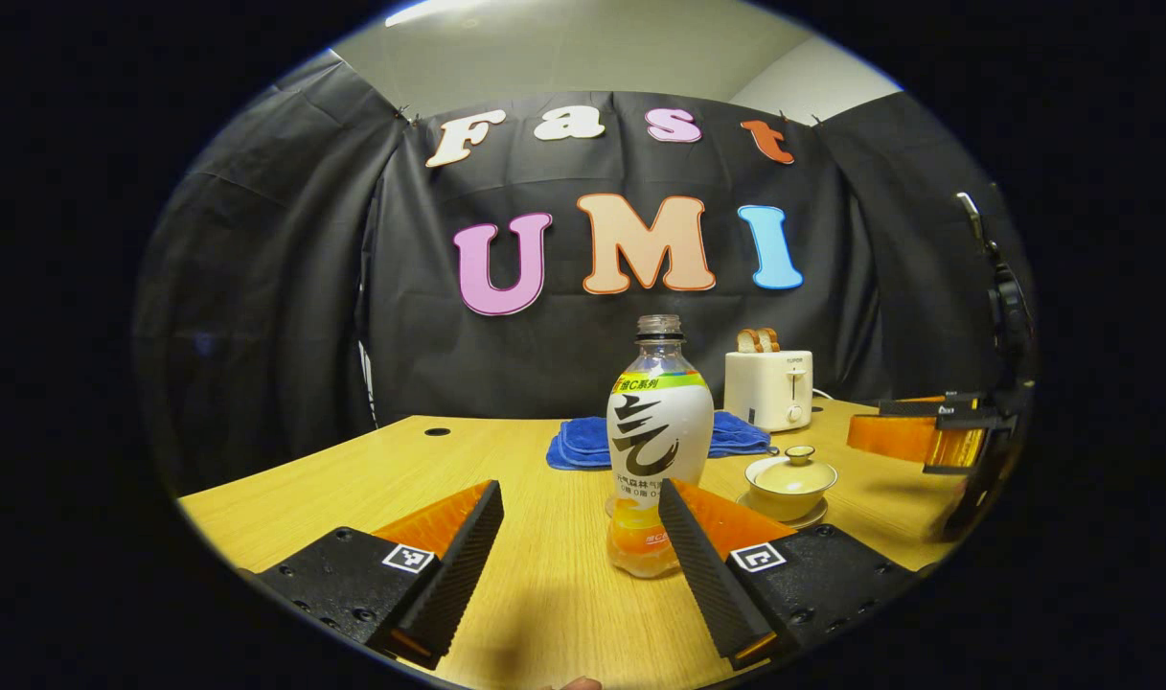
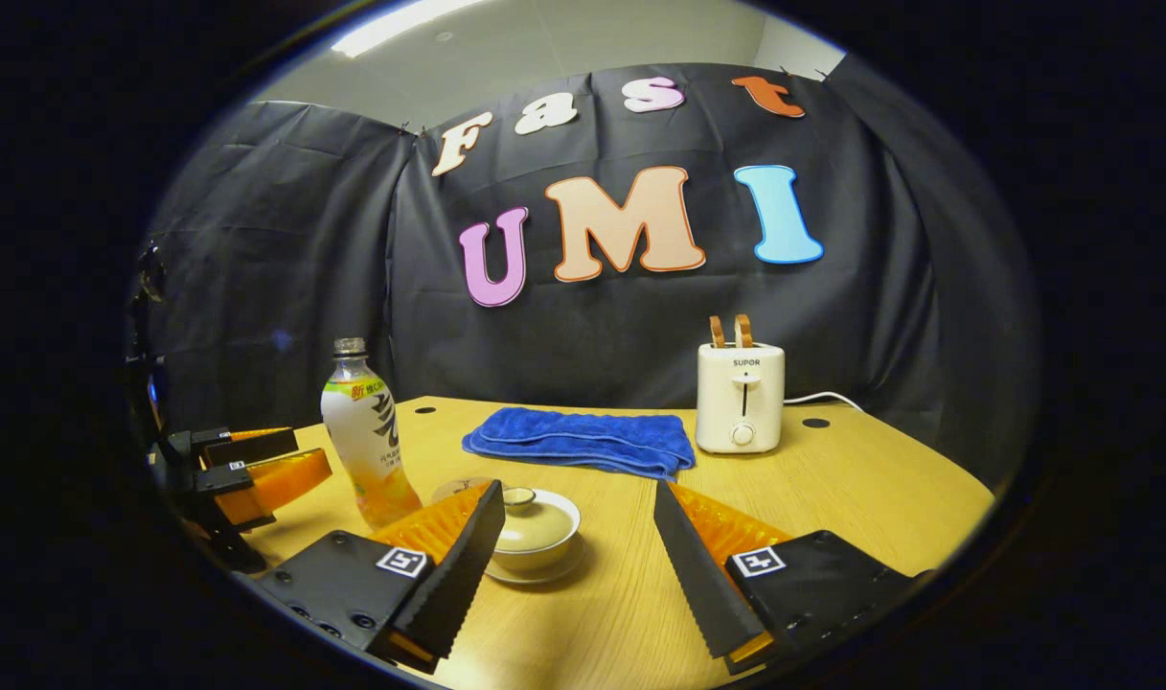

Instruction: Open the teacup lid with one hand, grasp the water bottle and pour water into the teacup with the other hand; after pouring, place the water bottle on the coaster and then close the teacup lid.

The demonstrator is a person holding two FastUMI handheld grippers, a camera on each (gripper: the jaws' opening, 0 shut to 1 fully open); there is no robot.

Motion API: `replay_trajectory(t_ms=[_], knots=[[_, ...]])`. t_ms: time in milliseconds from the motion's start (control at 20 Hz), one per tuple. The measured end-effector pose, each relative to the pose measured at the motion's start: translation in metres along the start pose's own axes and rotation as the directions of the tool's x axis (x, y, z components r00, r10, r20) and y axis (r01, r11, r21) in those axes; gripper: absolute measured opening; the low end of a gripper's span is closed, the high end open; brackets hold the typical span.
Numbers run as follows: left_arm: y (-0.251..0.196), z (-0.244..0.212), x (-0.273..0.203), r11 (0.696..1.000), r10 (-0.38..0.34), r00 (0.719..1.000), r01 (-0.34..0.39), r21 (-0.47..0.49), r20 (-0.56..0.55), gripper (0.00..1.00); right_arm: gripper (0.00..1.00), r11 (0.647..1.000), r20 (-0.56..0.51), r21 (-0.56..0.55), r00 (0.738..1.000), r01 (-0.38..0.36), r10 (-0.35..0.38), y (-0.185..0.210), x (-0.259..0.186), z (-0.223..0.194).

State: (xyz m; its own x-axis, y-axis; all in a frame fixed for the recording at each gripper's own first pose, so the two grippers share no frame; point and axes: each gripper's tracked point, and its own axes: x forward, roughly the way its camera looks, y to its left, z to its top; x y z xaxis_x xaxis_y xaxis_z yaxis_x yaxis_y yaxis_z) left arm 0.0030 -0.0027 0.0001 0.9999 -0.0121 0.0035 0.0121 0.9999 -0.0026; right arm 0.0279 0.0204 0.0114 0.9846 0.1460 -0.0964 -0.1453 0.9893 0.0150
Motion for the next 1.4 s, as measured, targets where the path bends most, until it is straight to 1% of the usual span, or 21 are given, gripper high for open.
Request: replay_trajectory(t_ms=[50,250,300,350,450,500,550,600,650,700,750,850,1100,1200,1300,1350,1400], knots=[[0.001,-0.001,-0.001,1.0,0.0,1.0,0.0,-0.001,0.0,0.96,0.96,1.0,-0.004,-0.016,1.0,-0.008,0.008,0.002,0.004,0.003],[0.001,0.0,-0.001,1.0,-0.001,1.0,0.001,-0.001,0.0,0.96,0.98,0.997,-0.033,-0.076,0.999,-0.029,0.026,0.015,0.02,0.007],[0.001,0.0,-0.001,1.0,0.0,1.0,0.0,-0.001,0.0,0.96,0.96,0.995,-0.039,-0.088,0.999,-0.039,0.035,0.019,0.024,0.007],[0.0,-0.001,0.0,1.0,0.001,1.0,-0.001,-0.001,-0.001,0.95,0.98,0.994,-0.05,-0.098,0.998,-0.05,0.045,0.023,0.028,0.004],[0.001,-0.001,-0.001,1.0,0.002,1.0,-0.002,-0.002,0.0,0.96,0.96,0.991,-0.081,-0.107,0.995,-0.074,0.066,0.033,0.036,-0.005],[0.001,-0.002,-0.001,1.0,0.002,1.0,-0.002,-0.002,-0.001,0.96,1.0,0.99,-0.097,-0.113,0.993,-0.082,0.072,0.036,0.039,-0.009],[0.001,-0.002,-0.002,1.0,0.002,1.0,-0.002,-0.002,0.0,0.96,0.99,0.989,-0.108,-0.119,0.991,-0.089,0.076,0.039,0.042,-0.013],[0.001,-0.001,-0.002,1.0,0.002,1.0,-0.002,-0.002,0.0,0.96,0.99,0.988,-0.117,-0.126,0.99,-0.093,0.078,0.041,0.045,-0.016],[0.001,-0.002,-0.002,1.0,0.001,1.0,-0.001,-0.002,-0.001,0.96,0.96,0.987,-0.124,-0.136,0.99,-0.09,0.073,0.042,0.047,-0.019],[0.001,-0.001,-0.002,1.0,0.001,1.0,-0.001,-0.002,0.0,0.96,0.98,0.986,-0.13,-0.145,0.989,-0.084,0.065,0.041,0.05,-0.02],[0.0,-0.002,-0.002,1.0,0.0,1.0,0.0,-0.002,0.0,0.96,0.96,0.985,-0.135,-0.15,0.989,-0.079,0.059,0.042,0.05,-0.022],[-0.001,-0.001,-0.001,1.0,-0.004,1.0,0.004,-0.002,0.001,0.95,0.96,0.987,-0.146,-0.143,0.988,-0.078,0.057,0.042,0.054,-0.025],[-0.002,-0.001,-0.001,1.0,-0.013,1.0,0.013,-0.003,0.001,0.96,0.68,0.985,-0.174,-0.158,0.984,-0.064,0.036,0.04,0.058,-0.033],[-0.003,-0.001,-0.001,1.0,-0.014,1.0,0.014,-0.002,0.001,0.96,0.7,0.985,-0.168,-0.161,0.985,-0.062,0.034,0.04,0.058,-0.031],[-0.002,-0.001,-0.002,1.0,-0.015,1.0,0.015,-0.003,0.001,0.95,0.66,0.985,-0.174,-0.162,0.984,-0.064,0.036,0.041,0.058,-0.033],[-0.002,-0.002,-0.001,1.0,-0.014,1.0,0.014,-0.003,0.001,0.95,0.7,0.986,-0.178,-0.156,0.983,-0.066,0.037,0.041,0.058,-0.034],[-0.003,-0.002,-0.001,1.0,-0.014,1.0,0.014,-0.003,0.001,0.95,0.7,0.987,-0.185,-0.13,0.98,-0.091,0.066,0.045,0.058,-0.035]])
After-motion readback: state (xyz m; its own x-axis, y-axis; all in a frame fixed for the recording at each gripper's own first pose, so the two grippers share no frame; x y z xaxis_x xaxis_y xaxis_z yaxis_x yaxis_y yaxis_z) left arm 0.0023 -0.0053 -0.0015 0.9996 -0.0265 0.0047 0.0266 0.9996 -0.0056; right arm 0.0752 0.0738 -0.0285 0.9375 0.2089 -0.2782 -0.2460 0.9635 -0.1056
